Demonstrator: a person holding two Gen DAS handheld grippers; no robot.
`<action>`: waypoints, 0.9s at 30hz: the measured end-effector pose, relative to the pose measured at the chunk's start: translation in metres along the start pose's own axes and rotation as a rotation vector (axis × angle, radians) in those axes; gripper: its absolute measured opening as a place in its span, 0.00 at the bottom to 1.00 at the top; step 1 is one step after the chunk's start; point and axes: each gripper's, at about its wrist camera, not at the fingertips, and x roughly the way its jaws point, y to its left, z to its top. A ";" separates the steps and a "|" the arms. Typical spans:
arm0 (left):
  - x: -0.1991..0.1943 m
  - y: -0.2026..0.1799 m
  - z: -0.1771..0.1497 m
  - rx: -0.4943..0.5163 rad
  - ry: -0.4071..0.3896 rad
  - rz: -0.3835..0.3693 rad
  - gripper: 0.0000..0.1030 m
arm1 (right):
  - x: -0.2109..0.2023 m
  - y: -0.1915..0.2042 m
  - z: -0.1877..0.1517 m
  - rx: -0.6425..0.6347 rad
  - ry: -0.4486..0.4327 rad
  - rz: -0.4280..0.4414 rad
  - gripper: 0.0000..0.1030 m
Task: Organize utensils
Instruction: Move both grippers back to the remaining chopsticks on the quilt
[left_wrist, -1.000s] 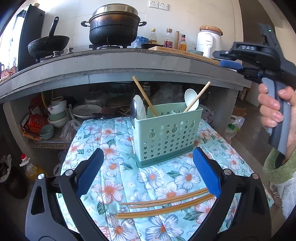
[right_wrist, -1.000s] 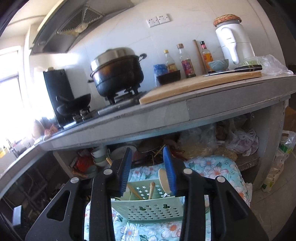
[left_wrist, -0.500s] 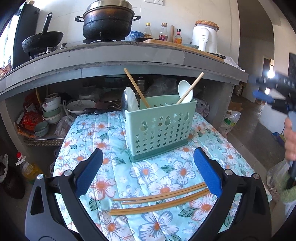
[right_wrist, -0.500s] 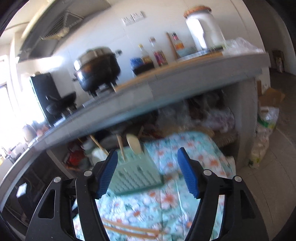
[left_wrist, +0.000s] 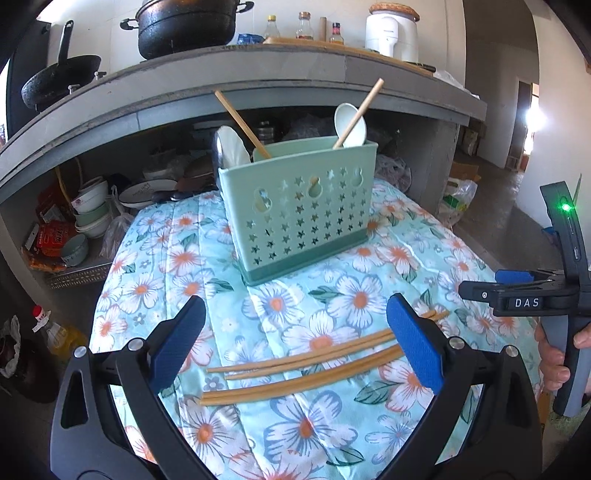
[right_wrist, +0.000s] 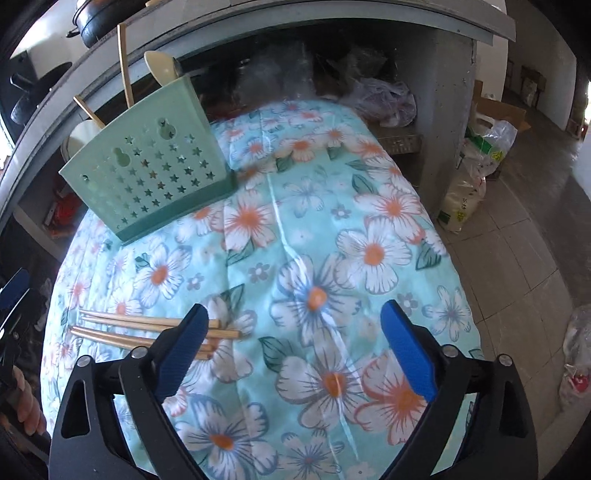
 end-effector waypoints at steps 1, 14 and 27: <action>0.001 -0.001 0.000 0.002 0.005 0.001 0.92 | 0.001 -0.001 0.002 0.009 -0.005 -0.001 0.93; 0.013 -0.032 -0.012 0.140 0.068 0.031 0.92 | 0.026 0.009 0.028 -0.071 -0.032 -0.058 0.94; 0.036 -0.086 -0.038 0.362 0.149 0.008 0.92 | 0.074 0.001 0.019 -0.100 0.135 0.000 0.94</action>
